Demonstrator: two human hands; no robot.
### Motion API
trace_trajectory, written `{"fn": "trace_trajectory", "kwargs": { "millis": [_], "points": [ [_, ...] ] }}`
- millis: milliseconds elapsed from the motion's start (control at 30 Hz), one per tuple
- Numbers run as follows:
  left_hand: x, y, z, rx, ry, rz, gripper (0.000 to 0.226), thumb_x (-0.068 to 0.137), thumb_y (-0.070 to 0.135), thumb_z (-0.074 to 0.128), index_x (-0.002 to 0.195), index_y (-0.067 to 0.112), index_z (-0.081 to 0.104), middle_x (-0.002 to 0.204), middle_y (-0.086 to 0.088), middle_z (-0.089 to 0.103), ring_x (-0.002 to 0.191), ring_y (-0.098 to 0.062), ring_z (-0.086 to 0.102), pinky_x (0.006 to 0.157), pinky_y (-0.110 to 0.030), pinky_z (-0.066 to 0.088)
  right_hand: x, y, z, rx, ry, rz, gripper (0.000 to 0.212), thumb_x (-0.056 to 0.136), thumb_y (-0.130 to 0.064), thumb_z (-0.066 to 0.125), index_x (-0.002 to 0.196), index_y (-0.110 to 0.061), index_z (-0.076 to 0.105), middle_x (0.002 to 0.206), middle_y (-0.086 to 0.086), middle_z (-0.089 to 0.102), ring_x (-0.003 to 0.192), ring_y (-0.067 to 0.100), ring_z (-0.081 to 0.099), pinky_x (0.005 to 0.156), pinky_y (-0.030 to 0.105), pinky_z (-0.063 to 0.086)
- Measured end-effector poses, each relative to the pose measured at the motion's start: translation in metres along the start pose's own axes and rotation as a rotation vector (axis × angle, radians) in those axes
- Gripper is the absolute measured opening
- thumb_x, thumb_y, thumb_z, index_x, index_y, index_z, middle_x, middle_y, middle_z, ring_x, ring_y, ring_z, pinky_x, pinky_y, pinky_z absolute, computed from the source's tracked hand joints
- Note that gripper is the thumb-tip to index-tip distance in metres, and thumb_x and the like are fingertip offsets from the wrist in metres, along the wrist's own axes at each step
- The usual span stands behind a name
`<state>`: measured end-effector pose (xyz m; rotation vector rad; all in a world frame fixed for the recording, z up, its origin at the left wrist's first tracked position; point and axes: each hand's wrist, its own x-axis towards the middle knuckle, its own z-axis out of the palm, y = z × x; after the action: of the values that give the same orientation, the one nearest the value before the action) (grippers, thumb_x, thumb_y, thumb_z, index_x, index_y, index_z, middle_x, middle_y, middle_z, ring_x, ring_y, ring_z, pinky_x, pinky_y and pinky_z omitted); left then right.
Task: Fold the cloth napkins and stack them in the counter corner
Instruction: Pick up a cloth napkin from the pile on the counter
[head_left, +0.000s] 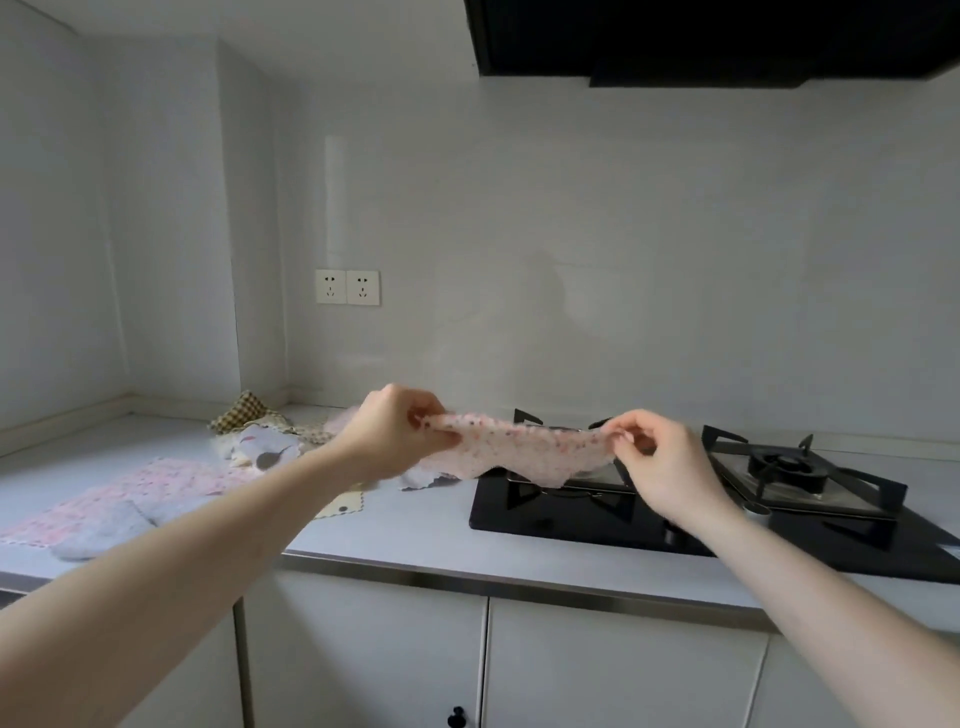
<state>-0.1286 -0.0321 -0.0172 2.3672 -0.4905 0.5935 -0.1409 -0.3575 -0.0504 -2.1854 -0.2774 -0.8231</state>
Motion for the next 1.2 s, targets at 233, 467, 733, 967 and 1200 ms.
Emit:
{"fn": "trace_trajectory", "kwargs": {
  "millis": [233, 467, 733, 967, 1200],
  "points": [
    [-0.063, -0.030, 0.052, 0.186, -0.393, -0.032, 0.033, 0.083, 0.044, 0.077, 0.066, 0.022, 0.059, 0.059, 0.009, 0.051, 0.053, -0.005, 0.044, 0.051, -0.019, 0.034, -0.068, 0.048, 0.022, -0.123, -0.293, 0.108, 0.029, 0.094, -0.012, 0.065, 0.082, -0.036, 0.072, 0.084, -0.018, 0.074, 0.084, 0.005, 0.069, 0.083, 0.033, 0.057],
    [-0.054, -0.050, 0.068, 0.084, -0.387, -0.144, 0.031, 0.083, 0.039, 0.077, 0.077, 0.011, 0.063, 0.063, 0.009, 0.050, 0.054, -0.006, 0.041, 0.053, -0.020, 0.034, -0.056, 0.070, 0.048, -0.069, -0.251, 0.188, 0.017, 0.093, -0.023, 0.069, 0.087, -0.038, 0.072, 0.088, -0.018, 0.074, 0.089, 0.000, 0.067, 0.081, 0.027, 0.054],
    [-0.025, -0.076, 0.085, 0.006, -0.366, -0.337, 0.024, 0.085, 0.016, 0.064, 0.069, 0.017, 0.046, 0.069, 0.004, 0.045, 0.065, -0.014, 0.043, 0.059, -0.028, 0.033, -0.012, 0.077, 0.092, 0.003, -0.191, 0.272, 0.007, 0.093, -0.022, 0.071, 0.097, -0.028, 0.071, 0.081, -0.009, 0.073, 0.081, 0.007, 0.067, 0.078, 0.029, 0.056],
    [-0.007, -0.091, 0.108, -0.062, -0.271, -0.458, 0.023, 0.088, 0.023, 0.061, 0.066, 0.021, 0.052, 0.067, 0.007, 0.054, 0.064, -0.011, 0.050, 0.057, -0.025, 0.036, 0.001, 0.089, 0.122, -0.075, -0.138, 0.299, 0.008, 0.094, -0.026, 0.069, 0.100, -0.031, 0.067, 0.077, -0.013, 0.071, 0.080, 0.008, 0.067, 0.076, 0.037, 0.058],
    [-0.010, -0.113, 0.132, 0.063, -0.089, -0.387, 0.017, 0.084, 0.037, 0.060, 0.076, 0.022, 0.058, 0.076, 0.008, 0.067, 0.072, -0.012, 0.062, 0.063, -0.029, 0.049, -0.013, 0.106, 0.139, -0.159, -0.047, 0.287, 0.020, 0.093, -0.024, 0.067, 0.112, -0.028, 0.065, 0.091, -0.018, 0.066, 0.079, 0.006, 0.063, 0.078, 0.038, 0.057]
  ]
}}
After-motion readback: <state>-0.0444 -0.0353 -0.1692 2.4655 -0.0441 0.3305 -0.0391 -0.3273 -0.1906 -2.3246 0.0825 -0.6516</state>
